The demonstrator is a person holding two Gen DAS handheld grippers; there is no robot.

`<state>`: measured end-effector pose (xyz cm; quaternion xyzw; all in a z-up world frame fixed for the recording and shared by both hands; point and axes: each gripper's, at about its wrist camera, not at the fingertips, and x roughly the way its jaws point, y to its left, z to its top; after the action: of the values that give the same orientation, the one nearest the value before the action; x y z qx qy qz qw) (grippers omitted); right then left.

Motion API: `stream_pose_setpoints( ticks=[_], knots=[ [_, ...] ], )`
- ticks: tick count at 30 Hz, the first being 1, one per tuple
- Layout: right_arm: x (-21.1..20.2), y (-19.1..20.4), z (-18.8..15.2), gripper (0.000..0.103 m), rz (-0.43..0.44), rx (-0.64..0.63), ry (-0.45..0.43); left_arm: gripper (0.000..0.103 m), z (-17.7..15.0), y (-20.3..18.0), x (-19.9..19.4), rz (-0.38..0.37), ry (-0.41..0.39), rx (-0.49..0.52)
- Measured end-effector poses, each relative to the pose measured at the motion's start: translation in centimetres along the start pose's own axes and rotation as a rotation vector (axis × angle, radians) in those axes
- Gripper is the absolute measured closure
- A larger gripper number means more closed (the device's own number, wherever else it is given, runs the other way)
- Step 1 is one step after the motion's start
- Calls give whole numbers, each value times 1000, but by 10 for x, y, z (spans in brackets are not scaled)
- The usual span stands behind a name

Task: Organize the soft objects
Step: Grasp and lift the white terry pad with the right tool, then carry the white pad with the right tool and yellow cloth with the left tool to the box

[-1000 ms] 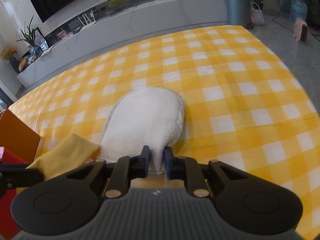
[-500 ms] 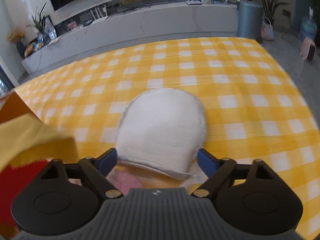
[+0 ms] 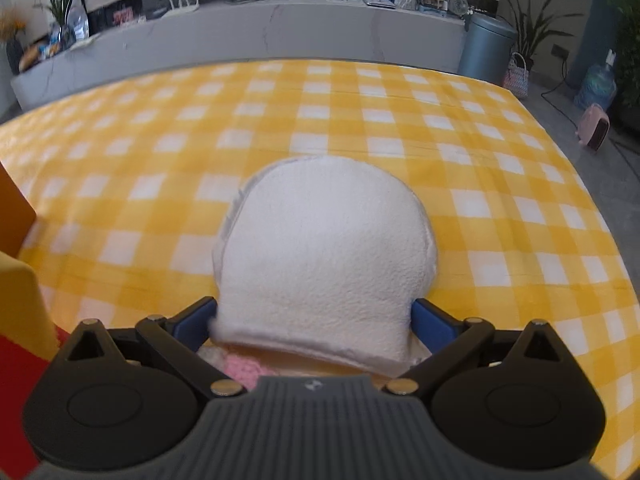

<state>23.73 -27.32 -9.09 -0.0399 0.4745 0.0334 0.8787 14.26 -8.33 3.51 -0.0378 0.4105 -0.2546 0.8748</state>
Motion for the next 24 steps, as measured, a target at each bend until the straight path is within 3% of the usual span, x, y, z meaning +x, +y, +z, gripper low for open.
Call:
stream_pose_setpoints(
  ticks=[3, 6, 7, 8, 11, 21, 24],
  knots=[
    [-3, 0, -1, 10, 9, -16, -11, 102, 0, 0, 1, 0, -1, -7],
    [-10, -4, -1, 38, 28, -11, -22, 102, -1, 1, 0, 7, -3, -8],
    [-12, -7, -1, 53, 24, -14, -21, 102, -1, 1, 1, 9, -3, -11],
    [-15, -8, 0, 62, 27, -10, -20, 102, -1, 1, 1, 12, 0, -15],
    [-24, -18, 0, 72, 48, 39, -15, 102, 0, 0, 5, 33, 14, -12],
    [-70, -39, 1, 75, 116, 98, -97, 102, 9, -7, 10, 66, 5, -22],
    [-72, -45, -1, 72, 176, 119, -76, 102, 11, -13, 11, 61, 7, -14]
  ],
)
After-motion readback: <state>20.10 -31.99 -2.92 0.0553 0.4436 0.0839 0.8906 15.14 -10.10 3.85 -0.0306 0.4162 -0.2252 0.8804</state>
